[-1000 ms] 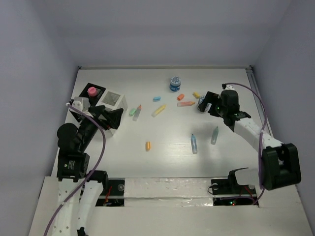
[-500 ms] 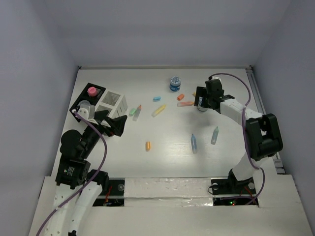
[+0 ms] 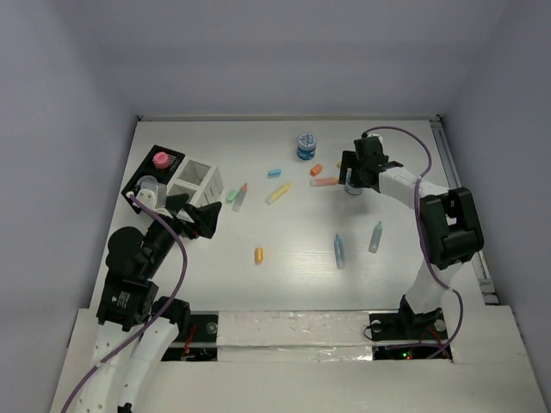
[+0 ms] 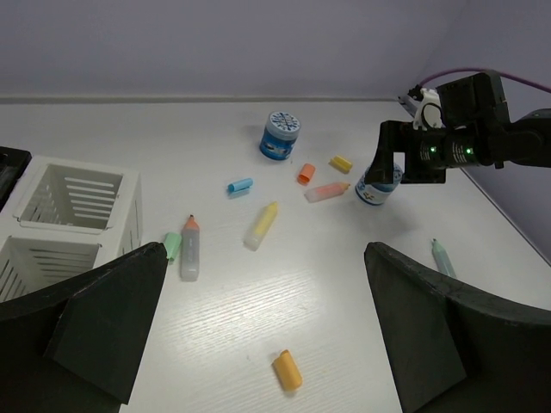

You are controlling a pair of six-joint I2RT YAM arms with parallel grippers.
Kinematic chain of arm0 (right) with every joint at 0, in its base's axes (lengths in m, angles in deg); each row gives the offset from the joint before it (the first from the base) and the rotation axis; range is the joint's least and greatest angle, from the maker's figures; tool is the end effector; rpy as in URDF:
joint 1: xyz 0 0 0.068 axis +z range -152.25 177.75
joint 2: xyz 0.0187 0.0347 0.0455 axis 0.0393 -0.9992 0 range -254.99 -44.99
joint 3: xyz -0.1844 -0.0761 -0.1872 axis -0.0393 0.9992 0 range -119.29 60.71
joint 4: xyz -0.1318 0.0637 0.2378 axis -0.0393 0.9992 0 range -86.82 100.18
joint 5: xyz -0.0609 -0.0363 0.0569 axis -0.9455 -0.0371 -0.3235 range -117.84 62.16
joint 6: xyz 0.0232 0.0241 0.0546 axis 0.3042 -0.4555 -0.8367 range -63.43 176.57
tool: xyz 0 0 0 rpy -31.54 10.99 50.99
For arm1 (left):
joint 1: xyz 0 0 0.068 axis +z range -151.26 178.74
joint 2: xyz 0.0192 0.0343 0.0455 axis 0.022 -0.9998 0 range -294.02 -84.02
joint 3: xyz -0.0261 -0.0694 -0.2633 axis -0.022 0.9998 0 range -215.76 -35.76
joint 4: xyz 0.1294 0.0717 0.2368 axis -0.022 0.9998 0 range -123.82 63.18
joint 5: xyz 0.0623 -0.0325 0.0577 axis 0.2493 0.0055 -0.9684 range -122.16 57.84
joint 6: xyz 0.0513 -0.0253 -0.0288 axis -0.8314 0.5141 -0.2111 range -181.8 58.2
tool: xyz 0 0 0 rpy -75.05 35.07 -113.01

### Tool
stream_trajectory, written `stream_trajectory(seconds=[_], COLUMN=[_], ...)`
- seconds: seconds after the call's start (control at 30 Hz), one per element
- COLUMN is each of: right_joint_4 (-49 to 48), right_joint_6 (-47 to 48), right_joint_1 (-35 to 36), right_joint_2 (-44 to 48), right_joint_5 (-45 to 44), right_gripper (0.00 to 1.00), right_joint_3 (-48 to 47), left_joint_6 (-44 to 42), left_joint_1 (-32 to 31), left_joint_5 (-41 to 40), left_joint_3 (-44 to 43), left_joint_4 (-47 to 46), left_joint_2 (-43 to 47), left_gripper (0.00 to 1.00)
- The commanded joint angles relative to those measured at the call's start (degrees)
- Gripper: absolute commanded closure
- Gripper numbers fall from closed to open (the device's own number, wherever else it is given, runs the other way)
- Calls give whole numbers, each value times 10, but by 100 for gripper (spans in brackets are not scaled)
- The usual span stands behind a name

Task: Sort the stationery into containers
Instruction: Pick up the stationery from the center of the board.

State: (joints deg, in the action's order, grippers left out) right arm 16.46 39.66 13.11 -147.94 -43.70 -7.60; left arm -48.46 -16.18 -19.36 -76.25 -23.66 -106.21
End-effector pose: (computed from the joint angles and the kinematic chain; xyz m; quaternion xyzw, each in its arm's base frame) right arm 0.4010 0.0962 0.1806 0.0620 0.9237 -0.0248 0.3773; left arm 0.1205 -0.0435 0.3706 0.0932 0.6498 -0.2541 0.7103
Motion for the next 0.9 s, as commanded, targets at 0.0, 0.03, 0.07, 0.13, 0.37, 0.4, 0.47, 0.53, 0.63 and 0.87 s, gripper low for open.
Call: stream_trajectory(seconds=[0.0,0.03,0.07,0.13,0.37,0.4,0.47,0.53,0.63,0.87], right_joint_4=[-18,-17,-17,-18,-13,-14,-11,-5,3,-3], right_joint_6=[-5,-5,-2,0,0,0,-1,2,15,19], right_joint_1=[0,0,0,0,0,0,0,6,24,116], right_joint_2=[-8,-8,-9,-9,-11,-8,-1,21,62,151], right_joint_5=[-19,-24,-27,-33,-43,-42,-47,-56,-67,40], right_gripper=[9,9,9,9,37,43,47,52,55,55], right_joint_3=[-41,-43,-44,-46,-50,-50,-51,-51,-53,-108], left_joint_6=[-3,-2,-3,-3,-3,-3,-3,-2,-2,9], left_joint_1=[-2,-2,-2,-2,-2,-2,-2,-2,-2,-2], left_joint_5=[-8,-10,-9,-10,-9,-9,-9,-13,-22,-102], left_joint_3=[1,1,1,1,2,2,2,1,1,-10], left_joint_4=[-16,-16,-17,-17,-17,-17,-17,-16,-14,7], left_joint_2=[4,4,4,2,1,2,2,3,3,7], left_gripper=[1,1,1,1,1,1,1,1,1,1])
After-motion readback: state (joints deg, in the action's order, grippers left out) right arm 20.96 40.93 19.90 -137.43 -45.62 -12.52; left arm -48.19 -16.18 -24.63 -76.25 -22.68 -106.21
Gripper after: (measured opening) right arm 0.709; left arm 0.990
